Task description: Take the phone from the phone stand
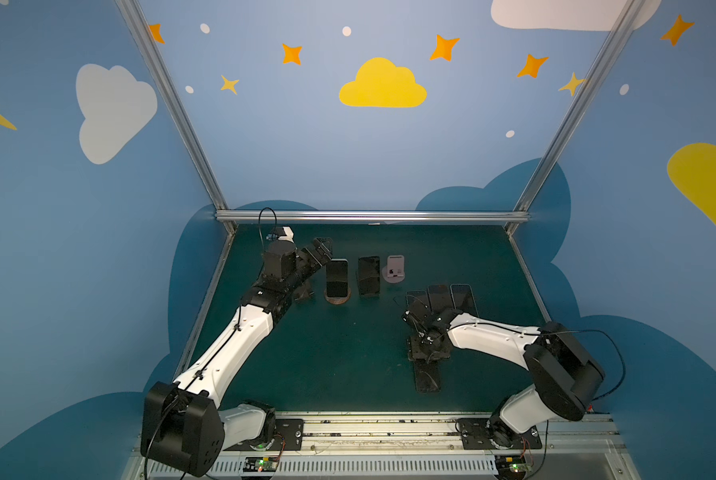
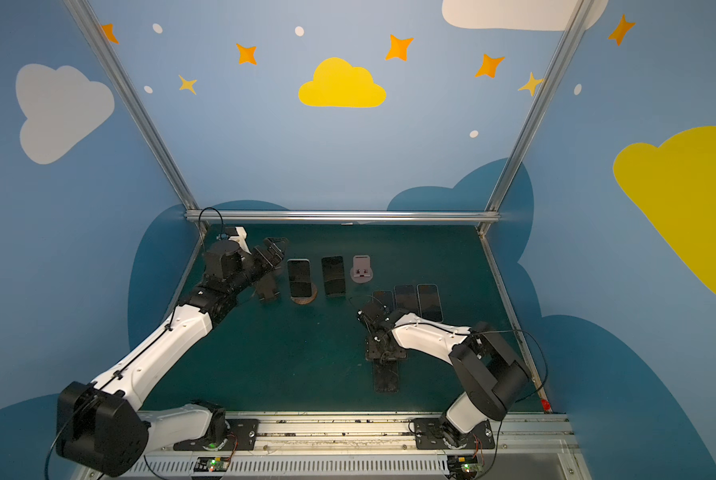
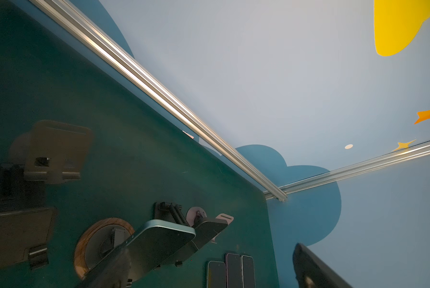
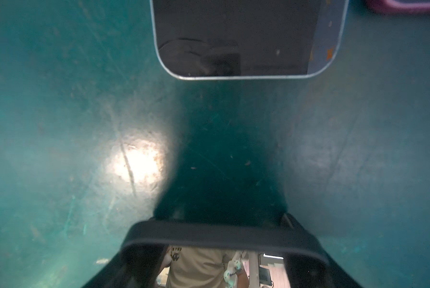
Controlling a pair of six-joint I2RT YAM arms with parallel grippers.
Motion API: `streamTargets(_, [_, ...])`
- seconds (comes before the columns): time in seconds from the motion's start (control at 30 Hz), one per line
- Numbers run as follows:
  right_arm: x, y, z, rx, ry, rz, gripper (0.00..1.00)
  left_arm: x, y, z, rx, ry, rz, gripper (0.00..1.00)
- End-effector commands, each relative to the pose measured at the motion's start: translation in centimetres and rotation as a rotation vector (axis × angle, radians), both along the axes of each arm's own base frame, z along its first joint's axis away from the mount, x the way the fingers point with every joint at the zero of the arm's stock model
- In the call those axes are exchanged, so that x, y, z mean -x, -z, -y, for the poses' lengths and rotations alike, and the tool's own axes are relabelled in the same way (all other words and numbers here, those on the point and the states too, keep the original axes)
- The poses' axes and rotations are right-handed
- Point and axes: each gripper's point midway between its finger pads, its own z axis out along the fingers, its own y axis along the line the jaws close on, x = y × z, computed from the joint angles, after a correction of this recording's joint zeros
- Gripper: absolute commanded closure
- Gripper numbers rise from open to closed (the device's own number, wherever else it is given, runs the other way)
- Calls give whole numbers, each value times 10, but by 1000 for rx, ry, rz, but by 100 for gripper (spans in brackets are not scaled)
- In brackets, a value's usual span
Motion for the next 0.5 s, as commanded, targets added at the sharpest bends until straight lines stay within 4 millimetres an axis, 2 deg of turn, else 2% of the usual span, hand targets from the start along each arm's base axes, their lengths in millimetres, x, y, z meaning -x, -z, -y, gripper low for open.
streamTargets(0.0, [49, 38, 16, 45, 5, -207, 24, 1, -4, -1, -8, -6, 4, 0])
streamTargets(0.27, [57, 33, 10, 24, -41, -261, 23, 2, -5, 1, -13, -3, 9, 0])
streamTargets(0.47, [46, 27, 3, 35, -81, -247, 23, 4, -8, 0, -10, -4, 16, 0])
